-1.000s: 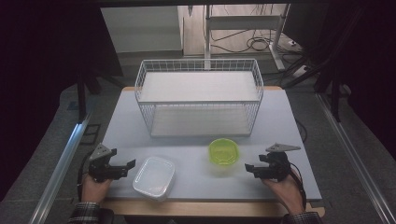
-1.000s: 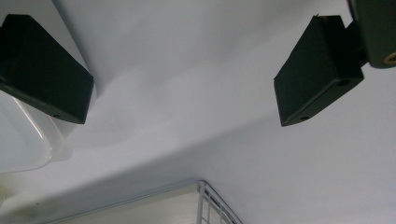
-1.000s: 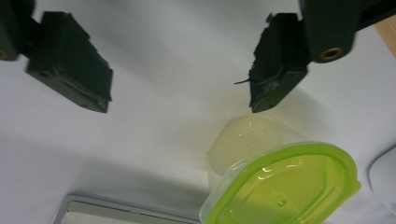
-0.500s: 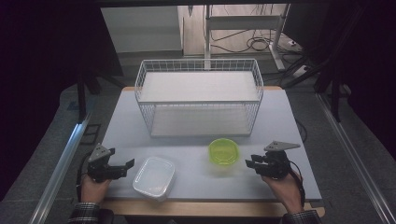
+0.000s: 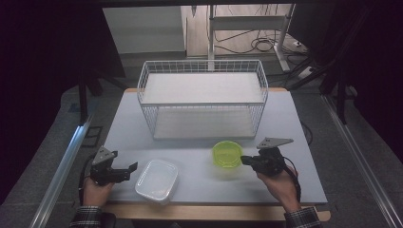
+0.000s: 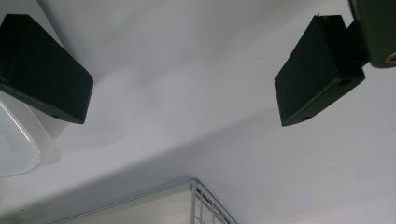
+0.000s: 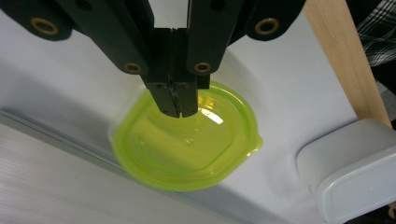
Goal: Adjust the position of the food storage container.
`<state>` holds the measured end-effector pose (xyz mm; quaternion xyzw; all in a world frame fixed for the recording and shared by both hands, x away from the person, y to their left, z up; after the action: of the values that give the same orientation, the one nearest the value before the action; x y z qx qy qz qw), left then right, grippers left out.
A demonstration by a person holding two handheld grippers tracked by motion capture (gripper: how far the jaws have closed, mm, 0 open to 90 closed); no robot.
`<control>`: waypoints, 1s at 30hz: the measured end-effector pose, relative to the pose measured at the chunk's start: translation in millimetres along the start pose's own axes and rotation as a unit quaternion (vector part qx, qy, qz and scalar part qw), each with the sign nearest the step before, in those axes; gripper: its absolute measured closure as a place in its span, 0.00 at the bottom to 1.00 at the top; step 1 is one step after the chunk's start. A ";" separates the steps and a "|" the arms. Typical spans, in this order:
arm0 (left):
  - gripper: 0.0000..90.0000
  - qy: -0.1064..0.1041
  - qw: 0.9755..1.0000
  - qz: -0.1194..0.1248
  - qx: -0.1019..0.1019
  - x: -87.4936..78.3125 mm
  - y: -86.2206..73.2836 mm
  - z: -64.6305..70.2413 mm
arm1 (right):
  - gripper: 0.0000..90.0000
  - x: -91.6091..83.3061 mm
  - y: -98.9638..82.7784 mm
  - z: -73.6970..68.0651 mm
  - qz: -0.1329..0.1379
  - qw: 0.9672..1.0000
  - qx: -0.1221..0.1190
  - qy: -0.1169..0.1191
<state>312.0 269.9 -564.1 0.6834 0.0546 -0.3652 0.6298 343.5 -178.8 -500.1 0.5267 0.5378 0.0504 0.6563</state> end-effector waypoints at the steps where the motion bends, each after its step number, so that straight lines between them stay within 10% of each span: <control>1: 0.04 0.000 1.000 -0.001 0.002 0.2 0.0 0.1 | 1.00 2.4 1.7 -1.8 -0.002 1.000 -0.001 0.002; 30: 0.04 0.005 1.000 -0.011 0.013 2.1 -1.7 2.1 | 0.99 89.5 45.6 -45.6 -0.031 0.996 -0.068 0.049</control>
<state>311.7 267.6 -566.6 0.6930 0.0602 -0.3691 0.6163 369.0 -73.0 -518.4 0.4612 0.5810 0.0923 0.6643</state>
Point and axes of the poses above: each handheld gripper's, and its own axes: x roughly forward along the jaws, y roughly out of its top, z roughly to its right, the point moved 6 cm from there along x, roughly forward along the jaws
